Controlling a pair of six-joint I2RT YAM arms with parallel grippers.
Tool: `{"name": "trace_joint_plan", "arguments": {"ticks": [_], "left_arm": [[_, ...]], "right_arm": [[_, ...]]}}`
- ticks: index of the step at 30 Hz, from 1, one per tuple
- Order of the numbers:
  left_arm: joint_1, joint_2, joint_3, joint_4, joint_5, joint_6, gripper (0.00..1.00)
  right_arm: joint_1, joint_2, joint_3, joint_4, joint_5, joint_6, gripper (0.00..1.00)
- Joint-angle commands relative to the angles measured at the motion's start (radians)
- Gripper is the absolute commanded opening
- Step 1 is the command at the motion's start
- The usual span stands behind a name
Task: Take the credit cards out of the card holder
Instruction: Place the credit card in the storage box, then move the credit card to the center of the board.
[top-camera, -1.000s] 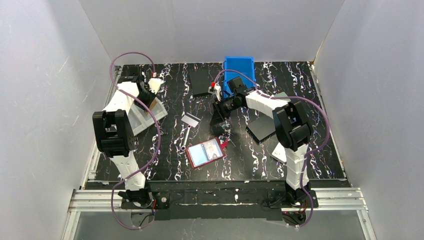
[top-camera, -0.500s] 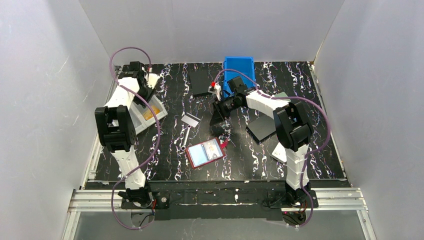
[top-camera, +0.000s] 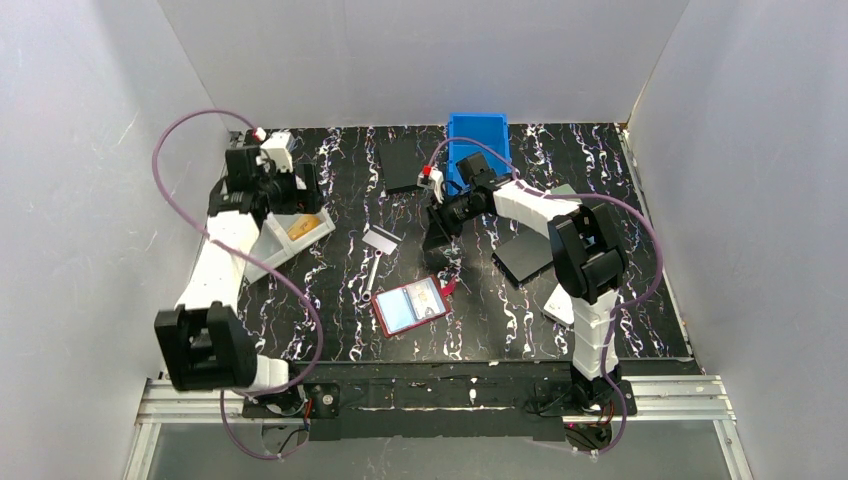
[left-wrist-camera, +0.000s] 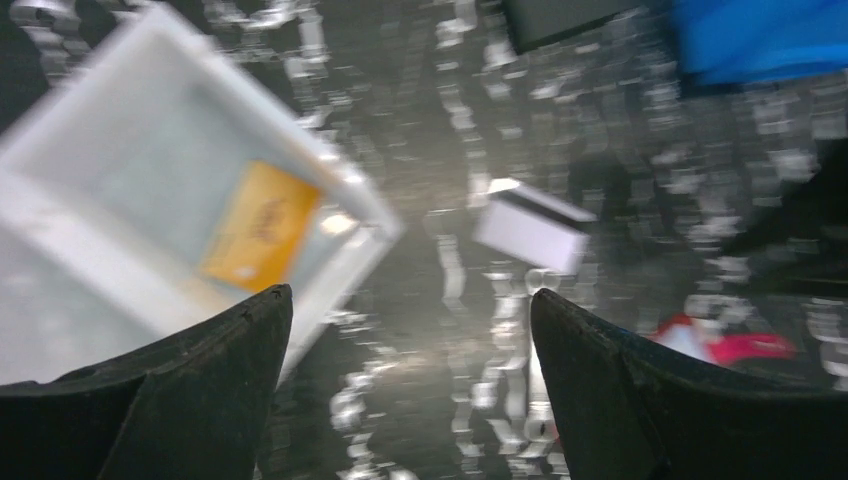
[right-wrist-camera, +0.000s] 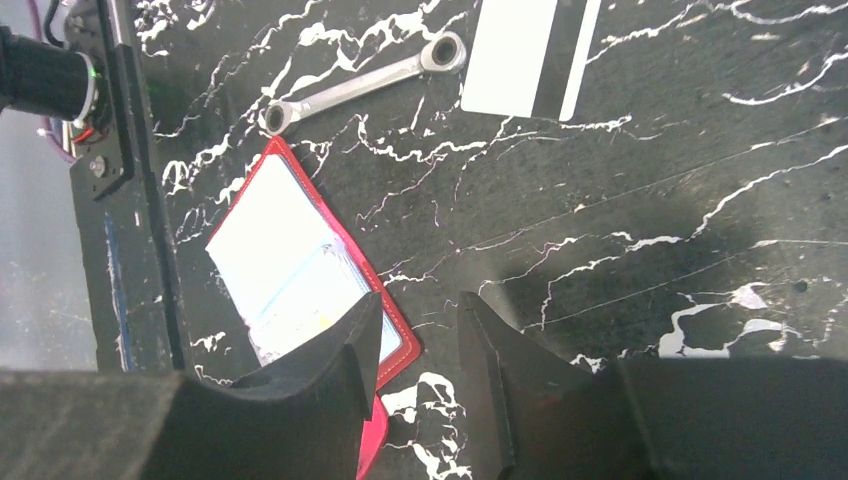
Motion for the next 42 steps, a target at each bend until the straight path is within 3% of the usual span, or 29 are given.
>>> {"name": "trace_joint_plan", "arguments": {"ticks": [1,4,9,13,18,21,28,34,42], "left_arm": [[-0.02,-0.007,-0.125,0.167,0.333,-0.331,0.81],[-0.106,-0.037,-0.174,0.124,0.331,-0.394,0.79],[-0.259,-0.139,-0.314,0.091,0.106,-0.428,0.74],[-0.267,-0.217,-0.407,0.092,0.008,-0.49,0.69],[-0.267,-0.292,-0.483,0.107,-0.018,-0.535,0.67],[-0.267,-0.271,-0.492,0.038,-0.069,-0.558,0.66],[-0.267,-0.236,-0.518,0.025,-0.056,-0.597,0.63],[-0.266,-0.242,-0.535,0.028,-0.06,-0.598,0.64],[-0.267,-0.269,-0.553,0.011,-0.078,-0.624,0.65]], "right_arm": [[0.051,-0.055,-0.054,0.175,0.093,0.147,0.42],[0.113,-0.027,-0.005,0.17,0.195,0.134,0.46],[0.188,0.085,0.214,0.007,0.37,-0.011,0.53],[0.225,0.181,0.336,-0.022,0.458,-0.003,0.53],[0.255,0.266,0.406,0.008,0.527,0.075,0.51],[0.266,0.293,0.44,-0.008,0.589,0.032,0.58],[0.28,0.263,0.426,-0.042,0.686,-0.092,0.76],[0.311,0.262,0.385,-0.061,0.727,-0.156,0.77],[0.348,0.289,0.367,-0.075,0.714,-0.122,0.81]]}}
